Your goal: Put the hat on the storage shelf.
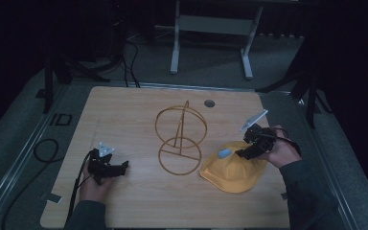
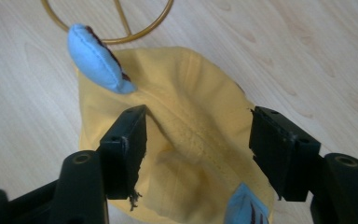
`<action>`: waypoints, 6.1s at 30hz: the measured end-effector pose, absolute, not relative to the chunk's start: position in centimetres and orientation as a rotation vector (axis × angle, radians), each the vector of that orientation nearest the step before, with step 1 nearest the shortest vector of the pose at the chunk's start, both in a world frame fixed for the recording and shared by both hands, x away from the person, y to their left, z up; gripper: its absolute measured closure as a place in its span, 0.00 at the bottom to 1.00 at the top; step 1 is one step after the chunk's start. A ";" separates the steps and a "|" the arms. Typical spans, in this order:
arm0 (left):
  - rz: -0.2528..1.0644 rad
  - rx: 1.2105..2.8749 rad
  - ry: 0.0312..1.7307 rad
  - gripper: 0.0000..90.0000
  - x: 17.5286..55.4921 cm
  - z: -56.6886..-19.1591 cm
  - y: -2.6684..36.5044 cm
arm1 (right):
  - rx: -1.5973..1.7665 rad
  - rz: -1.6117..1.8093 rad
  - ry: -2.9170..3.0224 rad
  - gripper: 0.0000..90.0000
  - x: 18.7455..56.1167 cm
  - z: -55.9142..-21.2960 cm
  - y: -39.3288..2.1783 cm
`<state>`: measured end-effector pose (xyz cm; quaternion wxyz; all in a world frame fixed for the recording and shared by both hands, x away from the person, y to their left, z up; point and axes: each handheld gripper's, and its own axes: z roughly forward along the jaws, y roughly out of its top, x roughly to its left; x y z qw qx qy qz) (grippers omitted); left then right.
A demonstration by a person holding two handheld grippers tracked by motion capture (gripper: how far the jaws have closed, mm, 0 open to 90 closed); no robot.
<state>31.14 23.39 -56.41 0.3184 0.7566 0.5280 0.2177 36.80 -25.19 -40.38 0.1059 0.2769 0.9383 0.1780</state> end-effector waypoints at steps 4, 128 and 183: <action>0.573 1.990 1.389 0.13 31.1 -56.4 23.4 | 0.808 0.486 2.790 0.43 37.1 -40.6 -24.9; 0.571 1.994 1.388 0.13 31.1 -56.4 23.4 | 0.522 0.298 2.800 0.93 39.1 -29.0 -25.7; 0.573 1.993 1.387 0.13 31.1 -56.4 23.4 | 0.494 0.433 2.745 0.93 38.9 -23.6 -26.2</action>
